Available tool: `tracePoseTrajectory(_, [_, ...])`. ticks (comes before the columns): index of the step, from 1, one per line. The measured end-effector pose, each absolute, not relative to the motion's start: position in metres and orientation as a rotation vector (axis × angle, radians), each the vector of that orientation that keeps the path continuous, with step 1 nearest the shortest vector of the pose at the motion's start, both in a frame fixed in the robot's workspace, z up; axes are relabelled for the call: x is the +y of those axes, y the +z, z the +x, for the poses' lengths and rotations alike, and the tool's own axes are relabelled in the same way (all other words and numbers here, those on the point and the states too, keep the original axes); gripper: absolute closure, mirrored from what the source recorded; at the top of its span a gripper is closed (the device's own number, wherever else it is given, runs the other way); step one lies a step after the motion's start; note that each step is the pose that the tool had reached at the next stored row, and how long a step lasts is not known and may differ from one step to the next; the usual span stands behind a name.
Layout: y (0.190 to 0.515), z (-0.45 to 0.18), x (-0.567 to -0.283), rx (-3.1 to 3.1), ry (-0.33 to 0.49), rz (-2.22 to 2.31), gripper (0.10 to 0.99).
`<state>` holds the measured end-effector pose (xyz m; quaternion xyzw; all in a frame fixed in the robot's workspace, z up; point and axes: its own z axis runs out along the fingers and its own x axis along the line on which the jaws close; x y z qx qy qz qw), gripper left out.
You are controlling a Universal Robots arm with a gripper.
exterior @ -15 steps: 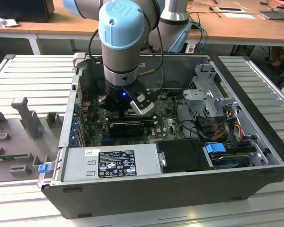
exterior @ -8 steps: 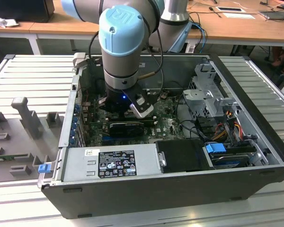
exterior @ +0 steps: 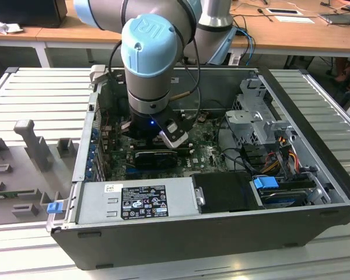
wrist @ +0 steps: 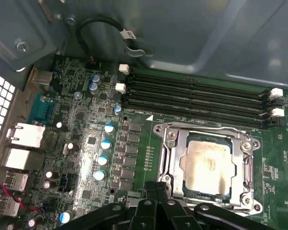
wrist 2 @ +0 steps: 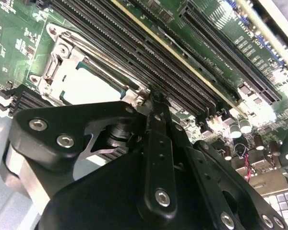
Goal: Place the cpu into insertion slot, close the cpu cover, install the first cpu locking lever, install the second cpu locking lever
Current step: 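Install the second cpu locking lever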
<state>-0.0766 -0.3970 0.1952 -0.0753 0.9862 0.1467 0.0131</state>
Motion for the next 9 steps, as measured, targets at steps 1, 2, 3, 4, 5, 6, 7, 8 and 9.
tracePoseTrajectory(1, [0.196, -0.077, -0.397, 3.073, 0.458, -0.235, 0.980])
tracePoseTrajectory(2, [0.198, -0.077, -0.397, 3.072, 0.460, -0.235, 0.980])
tracePoseTrajectory(3, [0.206, -0.077, -0.397, 3.072, 0.460, -0.235, 0.980])
tracePoseTrajectory(4, [0.210, -0.077, -0.397, 3.072, 0.460, -0.235, 0.980])
tracePoseTrajectory(5, [0.213, -0.077, -0.397, 3.072, 0.460, -0.235, 0.980])
tracePoseTrajectory(6, [0.214, -0.077, -0.397, 3.072, 0.460, -0.235, 0.980])
tracePoseTrajectory(7, [0.215, -0.077, -0.397, 3.072, 0.460, -0.235, 0.980])
tracePoseTrajectory(8, [0.216, -0.077, -0.397, 3.072, 0.460, -0.235, 0.980])
tracePoseTrajectory(9, [0.216, -0.077, -0.397, 3.072, 0.460, -0.235, 0.980])
